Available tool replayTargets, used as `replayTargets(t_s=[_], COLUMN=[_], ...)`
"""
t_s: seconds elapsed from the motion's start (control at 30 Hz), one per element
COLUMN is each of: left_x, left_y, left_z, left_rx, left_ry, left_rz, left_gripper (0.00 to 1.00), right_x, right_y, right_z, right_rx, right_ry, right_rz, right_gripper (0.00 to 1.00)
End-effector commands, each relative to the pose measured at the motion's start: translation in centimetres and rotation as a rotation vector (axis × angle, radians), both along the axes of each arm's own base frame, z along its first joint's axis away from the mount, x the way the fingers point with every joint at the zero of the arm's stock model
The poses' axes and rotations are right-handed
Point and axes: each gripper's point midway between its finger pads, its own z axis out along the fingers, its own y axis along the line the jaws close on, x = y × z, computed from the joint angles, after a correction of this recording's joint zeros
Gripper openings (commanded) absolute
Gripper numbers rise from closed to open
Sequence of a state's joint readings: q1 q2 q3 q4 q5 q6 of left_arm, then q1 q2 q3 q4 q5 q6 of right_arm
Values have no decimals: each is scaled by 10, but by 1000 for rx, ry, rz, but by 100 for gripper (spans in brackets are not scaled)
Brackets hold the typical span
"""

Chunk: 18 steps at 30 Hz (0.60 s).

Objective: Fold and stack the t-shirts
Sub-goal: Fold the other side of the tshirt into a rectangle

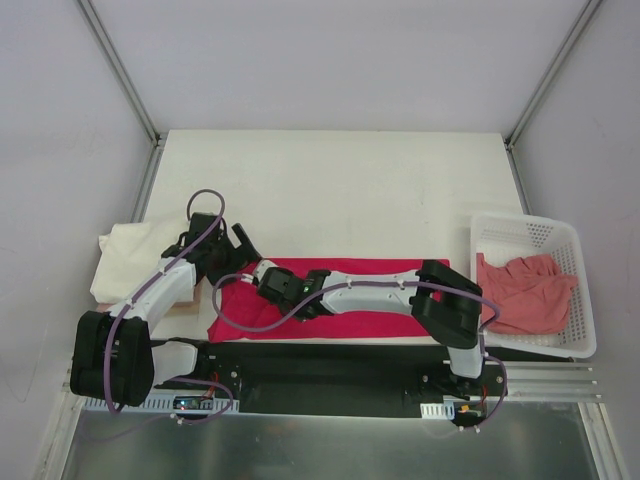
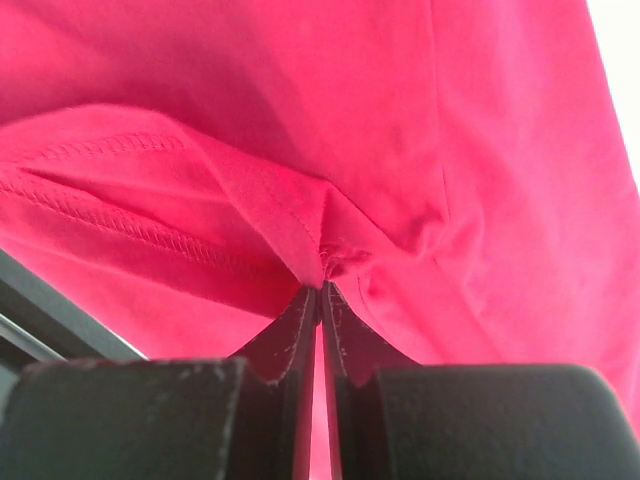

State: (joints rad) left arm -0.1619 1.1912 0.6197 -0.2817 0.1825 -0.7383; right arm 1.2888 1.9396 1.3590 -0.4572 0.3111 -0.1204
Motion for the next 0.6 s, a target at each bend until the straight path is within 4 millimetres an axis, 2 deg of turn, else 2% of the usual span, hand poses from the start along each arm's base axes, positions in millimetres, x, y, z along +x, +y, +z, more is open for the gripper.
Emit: replayTargets(t_s=[0.0, 0.23, 0.37, 0.4, 0.43, 0.5, 0.57], left_x=[-4, -6, -5, -4, -4, -4, -5], left_y=[2, 2, 2, 1, 0, -1, -5], left_z=[-2, -3, 0, 1, 4, 7, 14], left_rx=[9, 12, 9, 6, 1, -7, -24], left_ry=[-5, -6, -17, -23, -29, -36, -50], left_rz=[-19, -24, -25, -28, -33, -39, -51], left_gripper=[99, 99, 99, 99, 99, 99, 99], right_x=[1, -3, -13, -17, -20, -29, -33], right_y=[-13, -33, -39, -38, -37, -34, -33], right_z=[21, 16, 18, 21, 27, 37, 50], right_rx=[39, 54, 54, 57, 72, 89, 122], right_ry=[-46, -59, -49, -52, -56, -63, -65], right_rz=[-77, -184, -182, -171, -161, -131, -121], right_gripper=[8, 13, 28, 35, 47, 59, 91])
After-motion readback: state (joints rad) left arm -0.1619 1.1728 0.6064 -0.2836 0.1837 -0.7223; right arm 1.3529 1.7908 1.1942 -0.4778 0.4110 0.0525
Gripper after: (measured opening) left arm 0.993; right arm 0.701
